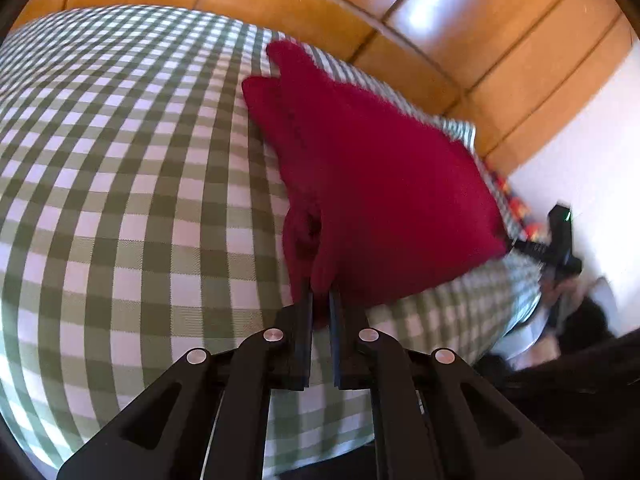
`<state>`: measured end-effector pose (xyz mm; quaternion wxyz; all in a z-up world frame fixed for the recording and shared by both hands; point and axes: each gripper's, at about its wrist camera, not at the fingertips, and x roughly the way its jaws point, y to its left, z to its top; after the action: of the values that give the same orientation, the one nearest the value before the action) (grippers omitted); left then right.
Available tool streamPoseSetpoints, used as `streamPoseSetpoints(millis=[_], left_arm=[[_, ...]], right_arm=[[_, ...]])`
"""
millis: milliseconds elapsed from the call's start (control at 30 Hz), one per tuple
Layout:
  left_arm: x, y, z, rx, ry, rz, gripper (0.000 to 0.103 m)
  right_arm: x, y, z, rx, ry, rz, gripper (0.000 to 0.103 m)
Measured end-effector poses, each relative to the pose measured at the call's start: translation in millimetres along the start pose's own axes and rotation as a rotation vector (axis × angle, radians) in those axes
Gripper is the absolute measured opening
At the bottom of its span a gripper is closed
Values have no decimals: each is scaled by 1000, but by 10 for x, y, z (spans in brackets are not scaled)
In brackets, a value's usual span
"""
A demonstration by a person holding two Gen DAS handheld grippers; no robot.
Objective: Fold small clothes
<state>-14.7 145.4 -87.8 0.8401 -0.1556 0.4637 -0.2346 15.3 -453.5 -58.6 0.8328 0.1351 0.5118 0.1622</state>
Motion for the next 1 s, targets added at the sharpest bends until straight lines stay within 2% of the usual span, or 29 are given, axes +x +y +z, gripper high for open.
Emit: streamPoseSetpoints(millis=[33, 100, 333, 500, 600, 633, 767, 833, 933, 1000], left_arm=[[-24, -54, -11, 12, -4, 18, 7], [-60, -94, -21, 12, -2, 27, 7], [-476, -117, 77, -87, -160, 16, 7], [-315, -405, 236, -62, -174, -20, 7], [-87, -576, 333, -39, -144, -19, 7], [-6, -615, 349, -27, -130, -1, 7], [317, -647, 366, 8, -42, 116, 7], [416, -563, 317, 15, -2, 160, 7], [480, -451, 276, 1, 7, 153, 7], [470, -453, 264, 0, 10, 157, 7]], right_arm=[[-59, -33, 17, 10, -13, 9, 25], [-187, -149, 36, 43, -37, 36, 42], [-557, -398, -189, 75, -76, 55, 42], [-339, -272, -294, 65, -56, 93, 42], [-187, -156, -278, 5, -19, 48, 17], [-190, -125, -274, -15, -14, 45, 13], [-484, -85, -279, -91, -45, 88, 11], [-535, -99, -323, -143, -32, 52, 10], [-265, -292, -455, -125, 65, -8, 8], [-242, -336, -518, -101, 57, 8, 8]])
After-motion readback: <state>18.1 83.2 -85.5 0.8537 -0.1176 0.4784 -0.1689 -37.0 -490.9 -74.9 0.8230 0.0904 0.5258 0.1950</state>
